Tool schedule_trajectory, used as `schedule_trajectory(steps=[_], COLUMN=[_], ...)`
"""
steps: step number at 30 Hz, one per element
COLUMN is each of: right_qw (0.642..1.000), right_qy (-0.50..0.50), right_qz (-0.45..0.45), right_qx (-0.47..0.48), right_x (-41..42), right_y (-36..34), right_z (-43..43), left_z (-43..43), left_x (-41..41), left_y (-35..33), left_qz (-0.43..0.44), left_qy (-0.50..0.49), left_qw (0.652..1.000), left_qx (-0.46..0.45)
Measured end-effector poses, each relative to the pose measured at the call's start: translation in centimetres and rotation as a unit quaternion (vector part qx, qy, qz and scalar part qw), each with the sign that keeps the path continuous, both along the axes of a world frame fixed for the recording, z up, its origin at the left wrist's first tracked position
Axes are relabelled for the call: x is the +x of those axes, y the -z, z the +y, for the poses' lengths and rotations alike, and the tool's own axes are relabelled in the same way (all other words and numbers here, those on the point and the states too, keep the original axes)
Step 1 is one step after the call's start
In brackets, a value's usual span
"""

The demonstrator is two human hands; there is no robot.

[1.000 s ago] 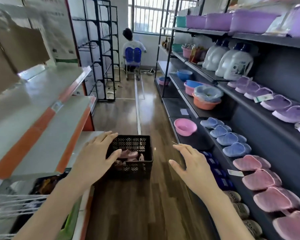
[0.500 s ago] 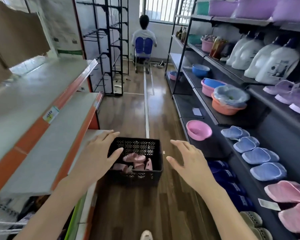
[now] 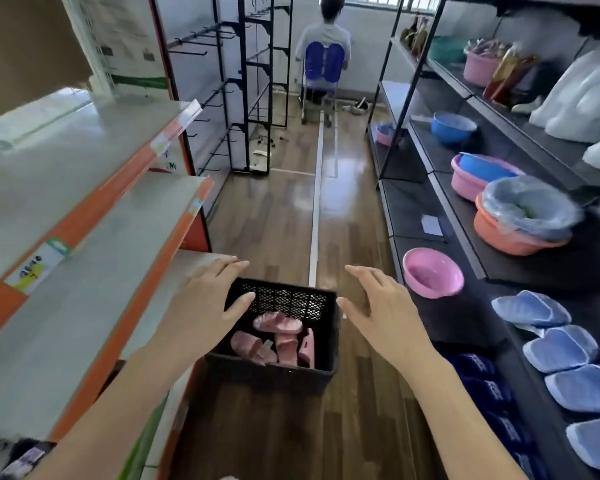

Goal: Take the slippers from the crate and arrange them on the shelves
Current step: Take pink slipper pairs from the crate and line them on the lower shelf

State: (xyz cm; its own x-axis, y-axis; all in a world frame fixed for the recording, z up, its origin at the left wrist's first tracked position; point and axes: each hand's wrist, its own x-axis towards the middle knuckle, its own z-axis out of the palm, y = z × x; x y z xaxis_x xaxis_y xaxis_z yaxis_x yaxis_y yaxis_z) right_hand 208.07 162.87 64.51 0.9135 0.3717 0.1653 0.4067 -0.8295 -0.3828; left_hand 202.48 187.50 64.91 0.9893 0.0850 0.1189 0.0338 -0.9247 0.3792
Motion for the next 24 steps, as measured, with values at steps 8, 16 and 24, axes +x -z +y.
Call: schedule_trajectory(steps=[8,16,24], right_qw=[0.999,0.996,0.991], right_qy=[0.01,0.039,0.051], right_qz=[0.034,0.081,0.119], right_qx=[-0.008,-0.021,-0.031], right_x=[8.2,17.6,25.0], right_y=[2.8,6.5,11.0], right_z=[1.1,5.1,9.1], left_z=[1.2,5.4,9.9], left_x=[9.2,20.5,30.0], left_y=[2.7,6.1,11.5], left_qz=[0.031,0.051,0.096], left_qy=[0.014,0.054,0.085], left_qw=[0.999,0.997,0.991], left_qx=[-0.017,-0.037,-0.037])
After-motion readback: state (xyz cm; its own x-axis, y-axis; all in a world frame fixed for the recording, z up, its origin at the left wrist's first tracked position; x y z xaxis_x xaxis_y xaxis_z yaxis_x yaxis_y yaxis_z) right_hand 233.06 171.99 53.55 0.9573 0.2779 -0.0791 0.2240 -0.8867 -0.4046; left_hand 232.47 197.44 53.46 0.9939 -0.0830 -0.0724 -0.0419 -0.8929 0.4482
